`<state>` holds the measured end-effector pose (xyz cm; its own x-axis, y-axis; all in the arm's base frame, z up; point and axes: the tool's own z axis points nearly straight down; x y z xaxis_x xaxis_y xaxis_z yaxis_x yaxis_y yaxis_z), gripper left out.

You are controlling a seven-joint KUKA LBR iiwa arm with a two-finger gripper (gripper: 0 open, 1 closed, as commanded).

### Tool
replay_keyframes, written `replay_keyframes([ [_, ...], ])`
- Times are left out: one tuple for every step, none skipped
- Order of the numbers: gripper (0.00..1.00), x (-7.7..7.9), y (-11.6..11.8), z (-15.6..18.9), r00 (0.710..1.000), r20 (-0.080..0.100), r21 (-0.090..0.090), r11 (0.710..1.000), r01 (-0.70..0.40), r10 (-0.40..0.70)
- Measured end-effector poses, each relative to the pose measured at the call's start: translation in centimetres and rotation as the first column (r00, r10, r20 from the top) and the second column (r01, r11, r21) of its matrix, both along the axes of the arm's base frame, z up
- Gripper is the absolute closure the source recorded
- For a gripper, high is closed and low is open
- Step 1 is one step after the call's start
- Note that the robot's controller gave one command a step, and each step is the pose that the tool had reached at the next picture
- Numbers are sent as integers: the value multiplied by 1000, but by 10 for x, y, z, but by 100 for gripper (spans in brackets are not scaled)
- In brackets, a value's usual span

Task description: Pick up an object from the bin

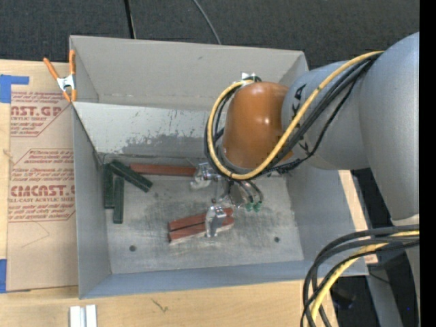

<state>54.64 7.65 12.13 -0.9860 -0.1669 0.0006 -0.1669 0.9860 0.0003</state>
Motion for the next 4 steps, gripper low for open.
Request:
replay_keyframes([
  [0,1,-3,-4,1000,2,1,1000,-4,4],
  [0,-6,12,-47,998,11,0,998,-58,58],
  [100,-3,15,-45,996,34,7,997,-78,78],
  [100,-4,14,-44,996,34,7,997,-80,80],
])
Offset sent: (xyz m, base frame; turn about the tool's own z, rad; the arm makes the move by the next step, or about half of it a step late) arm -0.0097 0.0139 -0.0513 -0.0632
